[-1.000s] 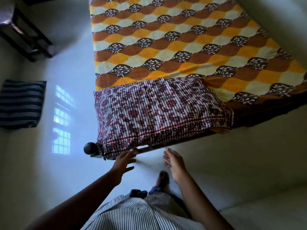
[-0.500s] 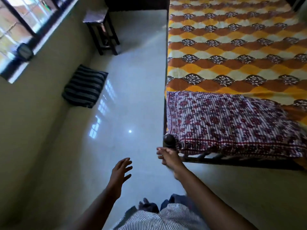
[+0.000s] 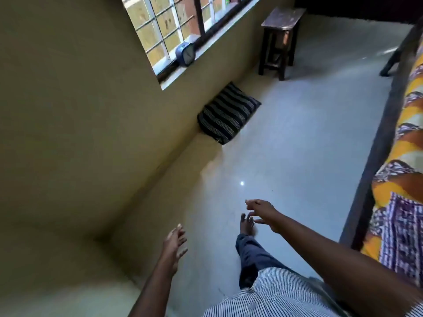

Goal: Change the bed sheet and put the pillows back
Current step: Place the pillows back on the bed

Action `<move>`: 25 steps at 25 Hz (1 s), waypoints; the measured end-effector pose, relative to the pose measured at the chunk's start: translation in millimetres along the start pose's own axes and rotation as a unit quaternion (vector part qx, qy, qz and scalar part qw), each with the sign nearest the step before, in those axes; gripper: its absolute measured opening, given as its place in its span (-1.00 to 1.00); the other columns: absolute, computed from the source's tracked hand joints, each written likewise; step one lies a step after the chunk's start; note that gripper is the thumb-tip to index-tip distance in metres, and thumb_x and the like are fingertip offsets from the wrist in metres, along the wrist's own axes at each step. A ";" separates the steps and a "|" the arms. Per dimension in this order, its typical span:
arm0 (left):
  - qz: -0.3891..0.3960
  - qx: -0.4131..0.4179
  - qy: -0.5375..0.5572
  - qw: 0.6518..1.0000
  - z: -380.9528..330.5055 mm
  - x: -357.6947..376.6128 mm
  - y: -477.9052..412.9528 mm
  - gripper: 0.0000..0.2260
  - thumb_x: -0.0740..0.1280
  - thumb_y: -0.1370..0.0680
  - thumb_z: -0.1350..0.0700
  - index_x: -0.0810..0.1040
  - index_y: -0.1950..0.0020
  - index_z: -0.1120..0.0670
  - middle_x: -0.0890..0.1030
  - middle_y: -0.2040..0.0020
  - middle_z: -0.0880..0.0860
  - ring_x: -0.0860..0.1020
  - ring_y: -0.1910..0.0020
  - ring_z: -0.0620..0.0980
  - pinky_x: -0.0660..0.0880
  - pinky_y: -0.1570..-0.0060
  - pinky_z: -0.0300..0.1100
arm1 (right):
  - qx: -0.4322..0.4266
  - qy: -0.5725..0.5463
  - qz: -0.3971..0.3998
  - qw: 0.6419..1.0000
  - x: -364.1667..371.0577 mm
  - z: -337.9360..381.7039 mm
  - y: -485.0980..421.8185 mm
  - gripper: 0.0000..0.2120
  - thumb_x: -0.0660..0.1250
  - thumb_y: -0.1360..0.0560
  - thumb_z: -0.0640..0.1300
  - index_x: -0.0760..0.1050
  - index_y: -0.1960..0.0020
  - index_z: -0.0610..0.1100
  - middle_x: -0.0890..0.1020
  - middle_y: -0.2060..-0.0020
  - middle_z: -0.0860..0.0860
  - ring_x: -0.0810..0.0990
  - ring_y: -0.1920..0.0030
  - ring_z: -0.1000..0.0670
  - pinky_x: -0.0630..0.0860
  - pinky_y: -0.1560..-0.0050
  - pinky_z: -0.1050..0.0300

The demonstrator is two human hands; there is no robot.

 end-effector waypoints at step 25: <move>-0.021 -0.021 -0.154 0.988 -481.5 340.9 -462.9 -0.71 0.22 -0.58 -0.02 0.47 -0.25 0.08 0.53 -0.22 0.09 0.49 -0.17 0.15 0.41 -0.21 0.04 | 0.084 -0.159 -0.111 0.977 -130.4 448.2 -511.4 -0.73 0.20 -0.58 -0.07 0.44 -0.23 -0.15 0.53 -0.07 -0.08 0.52 -0.06 0.00 0.44 0.14 0.21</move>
Point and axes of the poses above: each hand's wrist, its own y-axis away from the middle knuckle, its own x-axis out of the palm, z = x × y, the point moved 1 cm from there along -y, towards the middle knuckle
